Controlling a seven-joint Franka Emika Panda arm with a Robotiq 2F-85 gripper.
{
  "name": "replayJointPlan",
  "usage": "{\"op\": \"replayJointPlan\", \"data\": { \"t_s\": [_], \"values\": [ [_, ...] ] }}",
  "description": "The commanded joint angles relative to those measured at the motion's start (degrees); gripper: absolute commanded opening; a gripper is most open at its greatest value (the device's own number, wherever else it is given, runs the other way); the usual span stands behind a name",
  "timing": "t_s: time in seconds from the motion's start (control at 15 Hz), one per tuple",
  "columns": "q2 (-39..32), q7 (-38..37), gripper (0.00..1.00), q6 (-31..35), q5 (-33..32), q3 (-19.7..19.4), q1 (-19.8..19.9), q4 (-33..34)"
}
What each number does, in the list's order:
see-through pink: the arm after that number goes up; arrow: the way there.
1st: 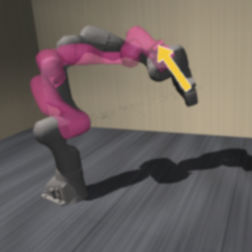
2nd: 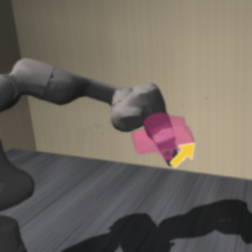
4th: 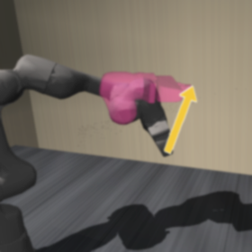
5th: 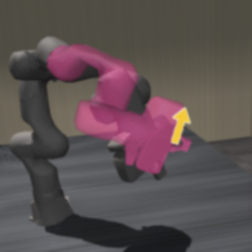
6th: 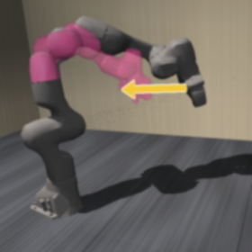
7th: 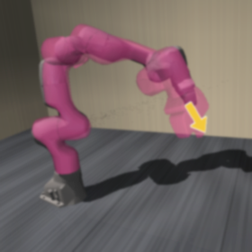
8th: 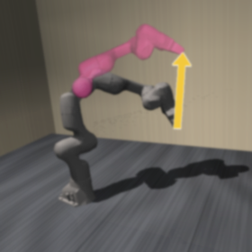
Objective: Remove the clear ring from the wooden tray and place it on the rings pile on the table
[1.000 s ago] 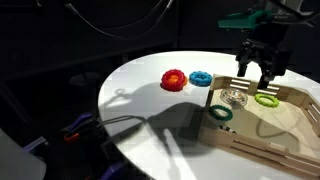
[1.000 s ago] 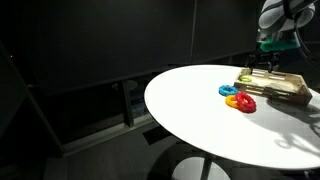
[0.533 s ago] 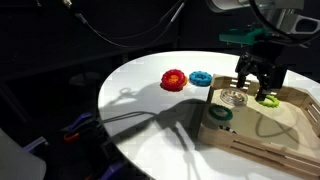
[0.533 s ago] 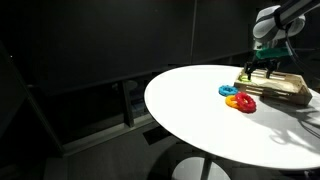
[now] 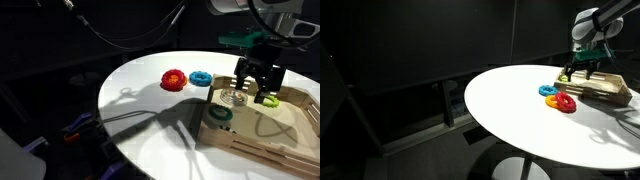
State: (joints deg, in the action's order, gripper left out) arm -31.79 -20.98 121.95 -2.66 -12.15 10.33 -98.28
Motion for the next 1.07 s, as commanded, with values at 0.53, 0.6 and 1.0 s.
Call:
{"op": "replayJointPlan", "data": {
  "t_s": [0.53, 0.6, 1.0],
  "values": [
    [-1.7, -0.1, 1.0, 0.8, 0.1, -0.6, -0.7, 0.4],
    [-1.8, -0.1, 1.0, 0.8, 0.2, -0.6, -0.7, 0.5],
    [-2.3, 0.1, 0.47, 1.3, 0.5, -0.5, -0.5, 0.5]
  ]
}}
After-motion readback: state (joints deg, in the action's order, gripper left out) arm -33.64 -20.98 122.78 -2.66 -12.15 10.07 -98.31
